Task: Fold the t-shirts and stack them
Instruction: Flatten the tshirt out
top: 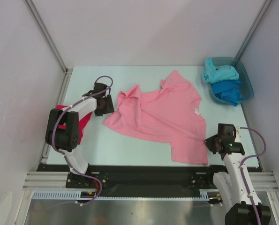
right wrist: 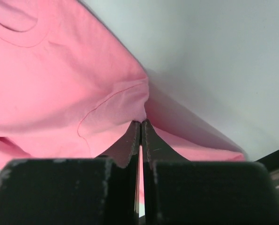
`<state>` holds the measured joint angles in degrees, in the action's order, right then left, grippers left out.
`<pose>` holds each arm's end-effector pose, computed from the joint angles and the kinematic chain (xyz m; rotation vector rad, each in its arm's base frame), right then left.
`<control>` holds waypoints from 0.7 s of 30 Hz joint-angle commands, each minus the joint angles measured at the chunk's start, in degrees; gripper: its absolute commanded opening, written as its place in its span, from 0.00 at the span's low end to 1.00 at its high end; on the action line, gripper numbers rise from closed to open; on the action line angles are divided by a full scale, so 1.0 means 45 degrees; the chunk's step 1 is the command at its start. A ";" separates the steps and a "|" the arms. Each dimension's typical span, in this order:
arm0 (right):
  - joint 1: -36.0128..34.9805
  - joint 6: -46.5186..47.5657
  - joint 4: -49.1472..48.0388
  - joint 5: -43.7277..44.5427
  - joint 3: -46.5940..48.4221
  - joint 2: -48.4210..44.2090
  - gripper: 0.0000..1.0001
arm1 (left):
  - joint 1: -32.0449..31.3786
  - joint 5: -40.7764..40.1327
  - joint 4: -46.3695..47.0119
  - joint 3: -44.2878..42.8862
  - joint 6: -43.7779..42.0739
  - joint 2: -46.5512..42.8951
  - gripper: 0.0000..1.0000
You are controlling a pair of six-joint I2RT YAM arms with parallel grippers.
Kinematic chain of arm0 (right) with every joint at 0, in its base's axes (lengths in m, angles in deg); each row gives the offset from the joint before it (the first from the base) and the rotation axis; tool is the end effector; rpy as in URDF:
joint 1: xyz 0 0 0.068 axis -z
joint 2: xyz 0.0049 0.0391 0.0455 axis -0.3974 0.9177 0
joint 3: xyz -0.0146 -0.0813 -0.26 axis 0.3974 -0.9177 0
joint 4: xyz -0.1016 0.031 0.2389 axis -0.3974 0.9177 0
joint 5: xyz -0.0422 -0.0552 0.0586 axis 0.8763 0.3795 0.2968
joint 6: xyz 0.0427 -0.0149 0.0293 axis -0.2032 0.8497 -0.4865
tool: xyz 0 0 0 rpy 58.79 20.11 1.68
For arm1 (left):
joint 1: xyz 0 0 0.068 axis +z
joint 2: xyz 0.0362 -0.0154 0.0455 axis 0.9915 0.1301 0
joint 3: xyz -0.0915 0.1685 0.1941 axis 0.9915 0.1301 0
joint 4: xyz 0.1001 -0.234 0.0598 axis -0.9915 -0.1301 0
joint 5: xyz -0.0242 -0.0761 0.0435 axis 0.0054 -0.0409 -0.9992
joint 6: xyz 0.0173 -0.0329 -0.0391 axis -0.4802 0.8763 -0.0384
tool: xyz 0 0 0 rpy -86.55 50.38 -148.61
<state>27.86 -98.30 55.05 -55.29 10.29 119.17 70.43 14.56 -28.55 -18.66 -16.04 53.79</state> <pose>0.1272 -0.0124 0.1880 1.3058 2.2198 0.2480 0.3511 -0.0710 0.1845 -0.2814 2.6147 -0.0544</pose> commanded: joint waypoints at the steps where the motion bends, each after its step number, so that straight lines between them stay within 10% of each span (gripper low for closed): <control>1: 0.0300 0.0621 -0.0766 -0.0553 -0.0114 0.0190 0.00 | 0.0987 0.1986 -0.0029 0.0899 0.0332 -0.0707 0.66; 21: 0.0769 0.1168 -0.1412 -0.1550 -0.0212 0.0581 0.00 | 0.2376 0.4457 0.0696 0.4340 0.0938 -0.3834 0.66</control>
<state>30.81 -94.33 50.09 -60.98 9.43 121.85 80.94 35.34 -25.99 1.04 -11.91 38.82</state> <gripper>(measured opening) 0.012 0.659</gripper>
